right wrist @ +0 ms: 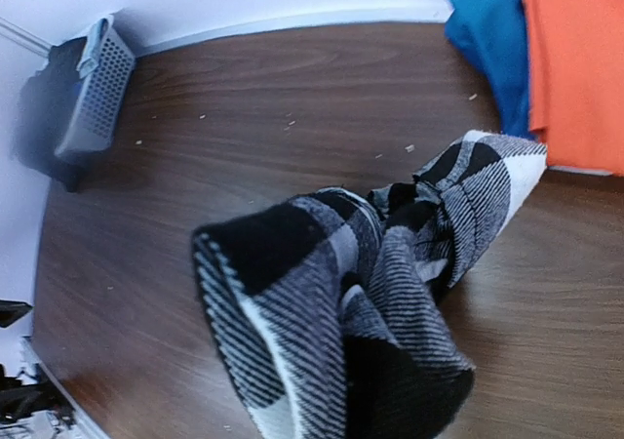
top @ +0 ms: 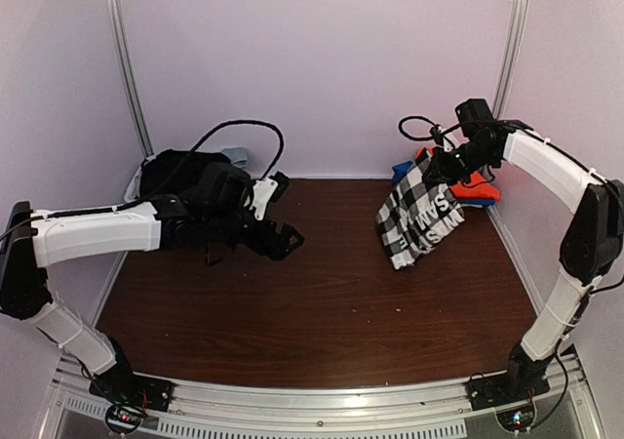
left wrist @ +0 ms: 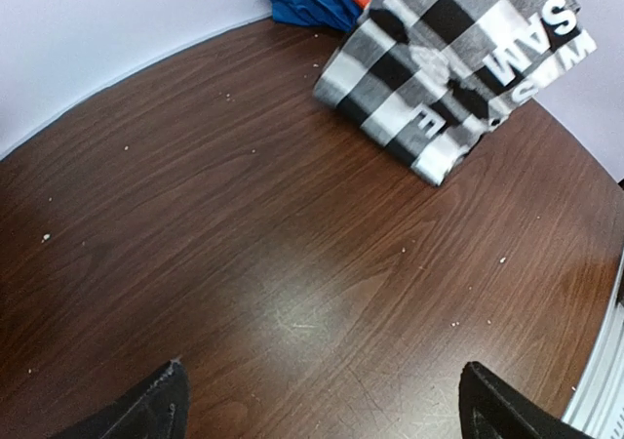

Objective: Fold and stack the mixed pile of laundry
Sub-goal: Turn over the square-folded shirt at the center of the board.

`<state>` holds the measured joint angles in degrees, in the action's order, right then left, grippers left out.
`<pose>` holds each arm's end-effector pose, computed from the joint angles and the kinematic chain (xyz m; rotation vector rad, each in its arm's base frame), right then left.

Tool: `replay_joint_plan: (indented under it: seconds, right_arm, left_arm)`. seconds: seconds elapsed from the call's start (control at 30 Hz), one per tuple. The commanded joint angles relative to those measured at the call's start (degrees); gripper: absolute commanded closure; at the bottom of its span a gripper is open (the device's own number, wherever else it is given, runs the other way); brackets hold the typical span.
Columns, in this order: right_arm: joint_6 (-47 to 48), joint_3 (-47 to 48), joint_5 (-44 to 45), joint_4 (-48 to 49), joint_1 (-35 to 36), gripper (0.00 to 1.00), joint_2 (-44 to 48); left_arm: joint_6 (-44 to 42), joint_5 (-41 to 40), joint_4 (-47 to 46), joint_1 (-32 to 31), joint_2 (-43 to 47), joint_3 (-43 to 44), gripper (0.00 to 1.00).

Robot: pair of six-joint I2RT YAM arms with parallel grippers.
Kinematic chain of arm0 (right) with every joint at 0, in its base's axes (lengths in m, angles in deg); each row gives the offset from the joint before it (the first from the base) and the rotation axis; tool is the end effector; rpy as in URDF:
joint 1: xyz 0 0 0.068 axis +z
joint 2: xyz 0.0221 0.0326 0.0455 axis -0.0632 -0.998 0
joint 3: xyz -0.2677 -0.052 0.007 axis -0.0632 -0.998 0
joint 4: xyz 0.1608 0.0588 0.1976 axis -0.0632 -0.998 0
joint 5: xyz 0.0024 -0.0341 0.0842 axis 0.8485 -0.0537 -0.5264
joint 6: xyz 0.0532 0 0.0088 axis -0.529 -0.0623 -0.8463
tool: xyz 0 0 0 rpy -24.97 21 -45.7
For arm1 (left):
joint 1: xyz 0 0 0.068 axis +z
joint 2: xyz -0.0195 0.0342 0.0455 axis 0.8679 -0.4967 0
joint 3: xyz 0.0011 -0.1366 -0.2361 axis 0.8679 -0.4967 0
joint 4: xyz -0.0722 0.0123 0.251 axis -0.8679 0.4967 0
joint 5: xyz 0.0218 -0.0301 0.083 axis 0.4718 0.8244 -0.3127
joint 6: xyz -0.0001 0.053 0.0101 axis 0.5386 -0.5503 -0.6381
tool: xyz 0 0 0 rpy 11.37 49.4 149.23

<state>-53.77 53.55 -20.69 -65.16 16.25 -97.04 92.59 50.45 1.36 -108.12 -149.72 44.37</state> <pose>0.3639 0.0977 0.3283 -0.1591 2.4735 0.7688 0.2277 -0.2545 0.2719 0.6306 2.1755 -0.6772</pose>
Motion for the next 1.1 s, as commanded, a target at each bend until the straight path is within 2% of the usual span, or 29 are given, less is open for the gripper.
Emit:
replay_joint_plan:
  seconds: [0.0, 0.13, 0.3, 0.47, 0.57, 0.63, 0.67, 0.7, 0.77, 0.87, 0.93, 0.97, 1.07]
  right_arm:
    - [10.67, 9.24, 18.06, -15.32, 0.23, 1.00, 2.67]
    - [13.57, 11.84, 27.58, -18.15, 4.14, 1.00, -0.07]
    - [11.08, 12.58, 33.93, -19.09, 18.69, 1.00, -7.55]
    - [4.20, 16.70, 30.91, -17.91, 31.66, 1.00, -18.27]
    - [1.29, 22.39, 28.63, -17.79, 37.26, 1.00, -25.20]
    - [-0.64, 27.54, 24.62, -17.91, 39.28, 1.00, -29.16]
    - [-1.88, 29.53, 19.95, -16.95, 39.84, 1.00, -30.43]
    - [-2.88, 30.65, 14.57, -14.98, 40.07, 0.91, -31.09]
    - [-4.97, 32.13, 5.43, -11.17, 40.12, 0.64, -30.96]
    - [-5.02, 31.55, -2.62, -5.54, 38.77, 0.43, -26.12]
    - [-5.48, 27.00, -8.70, -0.45, 36.06, 0.34, -20.81]
    - [-6.07, 23.39, -12.09, 3.14, 34.29, 0.33, -17.94]
    - [-9.37, 9.27, -17.09, 12.61, 27.08, 0.36, -10.50]
  left_arm:
    - [4.41, -3.42, -0.65, 1.43, 4.24, -3.65, 0.02]
    - [5.23, -6.84, 0.99, 1.90, 6.80, -5.43, 0.02]
    - [8.03, -10.02, 3.11, 3.24, 9.09, -6.87, 0.02]
    - [13.82, -10.29, 3.77, 7.48, 12.09, -10.30, 0.02]
    - [17.23, -10.71, 5.35, 10.03, 13.15, -12.18, 0.02]
    - [18.91, -10.49, 5.85, 11.38, 13.72, -13.48, 0.02]
    - [19.65, -10.55, 5.85, 11.88, 14.20, -14.28, 0.02]
    - [20.39, -10.42, 5.96, 12.40, 14.66, -15.06, 0.02]
    - [21.96, -9.86, 6.04, 13.52, 15.68, -16.30, 0.02]
    - [23.19, -8.77, 5.51, 14.55, 17.31, -18.10, 0.02]
    - [22.98, -7.49, 5.12, 14.67, 17.57, -18.53, 0.02]
    - [22.16, -5.74, 4.18, 14.66, 17.30, -18.71, 0.02]
    - [19.98, 2.38, -0.21, 14.02, 14.93, -18.54, 0.07]
